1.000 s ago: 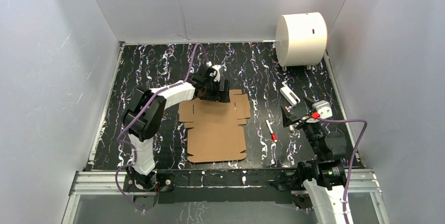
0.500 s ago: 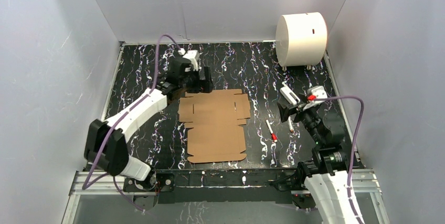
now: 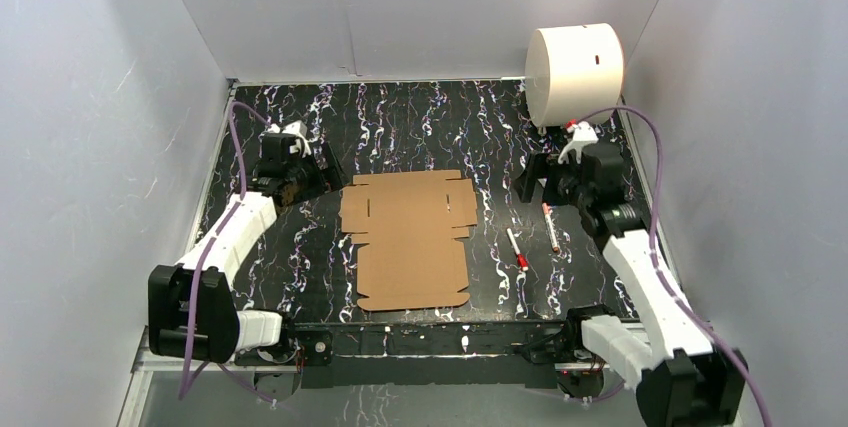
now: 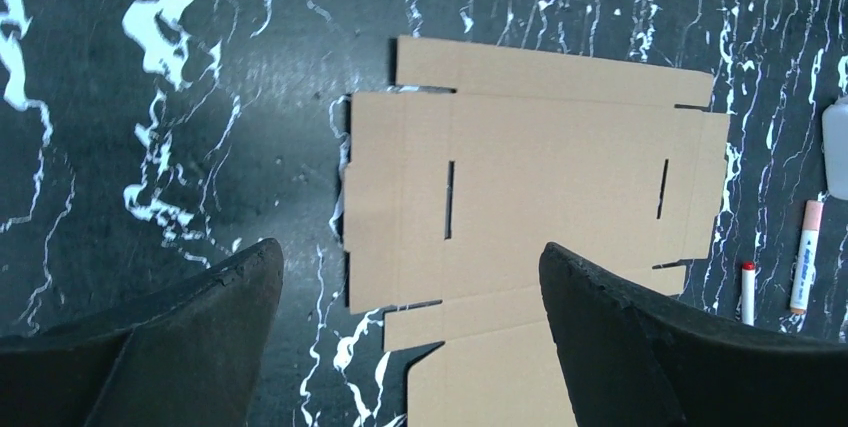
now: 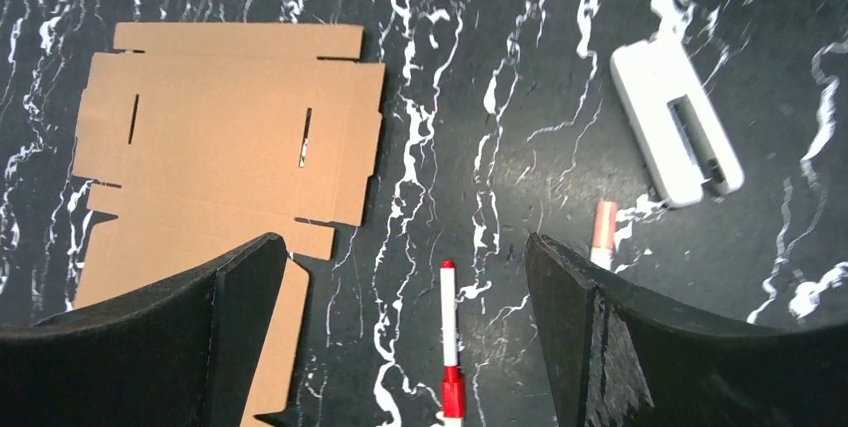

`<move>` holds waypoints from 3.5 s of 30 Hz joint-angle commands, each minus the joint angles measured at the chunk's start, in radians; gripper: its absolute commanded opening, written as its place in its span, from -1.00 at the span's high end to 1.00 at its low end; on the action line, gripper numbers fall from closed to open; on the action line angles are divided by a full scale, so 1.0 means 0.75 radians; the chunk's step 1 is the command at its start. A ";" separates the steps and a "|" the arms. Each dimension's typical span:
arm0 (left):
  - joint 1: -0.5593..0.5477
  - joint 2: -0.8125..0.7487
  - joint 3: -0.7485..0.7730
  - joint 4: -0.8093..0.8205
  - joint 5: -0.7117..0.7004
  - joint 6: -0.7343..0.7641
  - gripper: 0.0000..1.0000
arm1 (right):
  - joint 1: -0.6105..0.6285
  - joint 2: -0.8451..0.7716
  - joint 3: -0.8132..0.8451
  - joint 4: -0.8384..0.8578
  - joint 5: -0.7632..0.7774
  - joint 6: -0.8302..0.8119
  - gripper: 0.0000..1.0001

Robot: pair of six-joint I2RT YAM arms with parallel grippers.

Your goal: Fold the paper box

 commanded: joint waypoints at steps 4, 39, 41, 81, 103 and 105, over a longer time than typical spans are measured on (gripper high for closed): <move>0.107 0.000 -0.027 0.013 0.179 -0.087 -0.92 | 0.007 0.336 0.146 -0.070 -0.220 0.100 -0.97; 0.127 0.751 0.480 0.015 0.406 -0.047 -0.71 | 0.079 1.097 0.240 0.564 -0.540 0.315 -0.69; 0.126 0.777 0.497 0.005 0.411 -0.026 -0.69 | 0.089 1.121 0.243 0.573 -0.530 0.324 -0.62; 0.077 0.891 0.606 -0.085 0.604 -0.010 0.08 | 0.152 1.213 0.161 0.735 -0.484 0.444 0.55; -0.186 0.860 0.751 -0.343 -0.095 0.156 1.00 | 0.162 1.156 0.188 0.655 -0.366 0.427 0.42; -0.206 0.865 0.769 -0.360 -0.140 0.163 1.00 | 0.162 1.136 0.193 0.631 -0.333 0.412 0.34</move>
